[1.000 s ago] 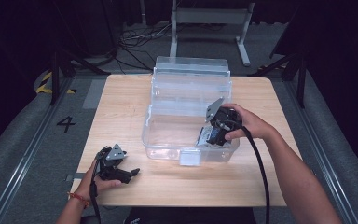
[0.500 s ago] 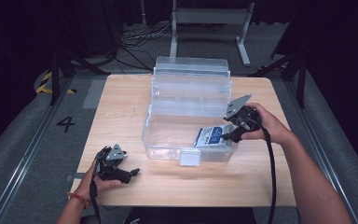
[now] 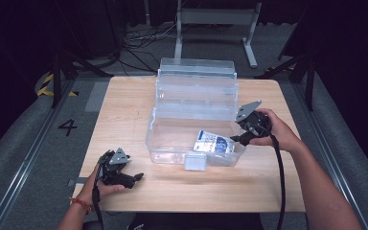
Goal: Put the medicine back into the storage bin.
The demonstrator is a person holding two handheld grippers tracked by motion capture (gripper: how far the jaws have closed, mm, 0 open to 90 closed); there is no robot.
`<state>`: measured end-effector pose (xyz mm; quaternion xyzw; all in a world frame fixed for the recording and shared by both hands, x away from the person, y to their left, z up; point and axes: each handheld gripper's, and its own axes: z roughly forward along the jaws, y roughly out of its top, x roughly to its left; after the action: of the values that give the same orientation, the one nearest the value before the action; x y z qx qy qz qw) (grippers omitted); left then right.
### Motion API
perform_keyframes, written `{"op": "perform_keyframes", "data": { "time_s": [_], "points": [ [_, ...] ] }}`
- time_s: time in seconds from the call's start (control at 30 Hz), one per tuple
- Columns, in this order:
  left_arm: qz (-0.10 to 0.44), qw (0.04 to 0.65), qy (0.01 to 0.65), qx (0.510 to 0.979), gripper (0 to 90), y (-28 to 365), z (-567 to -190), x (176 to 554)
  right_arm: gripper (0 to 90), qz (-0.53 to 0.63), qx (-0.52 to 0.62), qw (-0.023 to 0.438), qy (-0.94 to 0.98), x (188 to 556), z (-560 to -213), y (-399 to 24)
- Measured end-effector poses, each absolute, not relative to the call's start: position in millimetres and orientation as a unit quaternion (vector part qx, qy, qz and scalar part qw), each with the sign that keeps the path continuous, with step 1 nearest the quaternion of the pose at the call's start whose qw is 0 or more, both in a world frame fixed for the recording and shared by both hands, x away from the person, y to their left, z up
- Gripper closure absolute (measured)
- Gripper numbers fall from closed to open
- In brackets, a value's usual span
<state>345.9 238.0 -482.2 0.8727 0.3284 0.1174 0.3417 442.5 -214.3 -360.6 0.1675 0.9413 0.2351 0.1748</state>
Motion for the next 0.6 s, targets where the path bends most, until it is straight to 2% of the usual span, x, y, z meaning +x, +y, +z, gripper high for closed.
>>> {"op": "perform_keyframes", "data": {
  "time_s": [0.2,0.37,0.5,0.6],
  "points": [
    [0.118,0.341,0.331,0.872,12.3,237,-482,346,33.2,0.254,0.171,0.165,0.938,446,-360,-218],
    [0.095,0.344,0.332,0.873,22.6,234,-472,348,31.3,0.28,0.175,0.153,0.931,449,-357,-222],
    [0.106,0.361,0.315,0.871,25.4,230,-458,344,32.2,0.306,0.171,0.145,0.925,453,-351,-225],
    [0.113,0.384,0.286,0.87,26.6,223,-434,339,33.1,0.314,0.17,0.152,0.922,456,-346,-226]
  ]
}}
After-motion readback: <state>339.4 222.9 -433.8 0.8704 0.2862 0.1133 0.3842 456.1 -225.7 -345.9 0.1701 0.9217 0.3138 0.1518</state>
